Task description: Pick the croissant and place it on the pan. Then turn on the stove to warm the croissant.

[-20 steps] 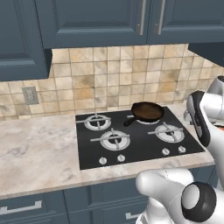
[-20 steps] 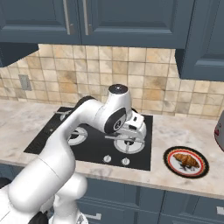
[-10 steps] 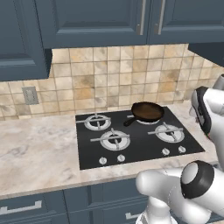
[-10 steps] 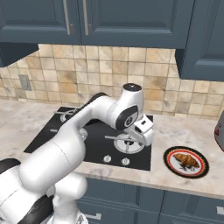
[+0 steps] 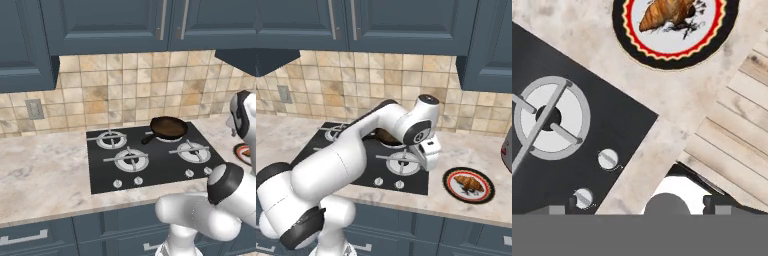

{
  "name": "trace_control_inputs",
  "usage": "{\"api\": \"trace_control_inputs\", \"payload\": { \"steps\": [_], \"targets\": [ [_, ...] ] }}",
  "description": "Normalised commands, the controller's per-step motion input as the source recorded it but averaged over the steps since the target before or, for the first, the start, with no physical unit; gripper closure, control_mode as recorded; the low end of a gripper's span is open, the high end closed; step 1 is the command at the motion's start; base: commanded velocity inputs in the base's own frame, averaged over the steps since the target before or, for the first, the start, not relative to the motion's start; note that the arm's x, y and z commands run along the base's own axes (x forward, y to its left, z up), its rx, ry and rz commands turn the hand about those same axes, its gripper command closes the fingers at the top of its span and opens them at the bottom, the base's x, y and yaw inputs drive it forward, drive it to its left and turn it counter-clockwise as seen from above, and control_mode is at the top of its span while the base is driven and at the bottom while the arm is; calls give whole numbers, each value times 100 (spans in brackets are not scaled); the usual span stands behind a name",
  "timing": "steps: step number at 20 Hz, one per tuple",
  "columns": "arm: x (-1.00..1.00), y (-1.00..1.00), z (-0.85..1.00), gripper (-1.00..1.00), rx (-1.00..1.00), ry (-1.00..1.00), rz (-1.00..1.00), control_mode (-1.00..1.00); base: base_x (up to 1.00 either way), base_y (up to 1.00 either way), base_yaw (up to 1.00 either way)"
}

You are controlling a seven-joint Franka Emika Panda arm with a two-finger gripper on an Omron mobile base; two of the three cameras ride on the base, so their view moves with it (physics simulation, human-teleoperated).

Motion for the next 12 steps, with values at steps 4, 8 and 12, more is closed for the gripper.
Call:
{"api": "trace_control_inputs", "payload": {
  "steps": [4, 8, 12],
  "targets": [
    [0, -10, -13, -100, 6, 0, -31, -100, 0, 0, 0],
    [0, -2, -19, -100, 1, 0, -31, -100, 0, 0, 0],
    [0, 0, -19, -100, 0, 0, -29, -100, 0, 0, 0]
  ]
}}
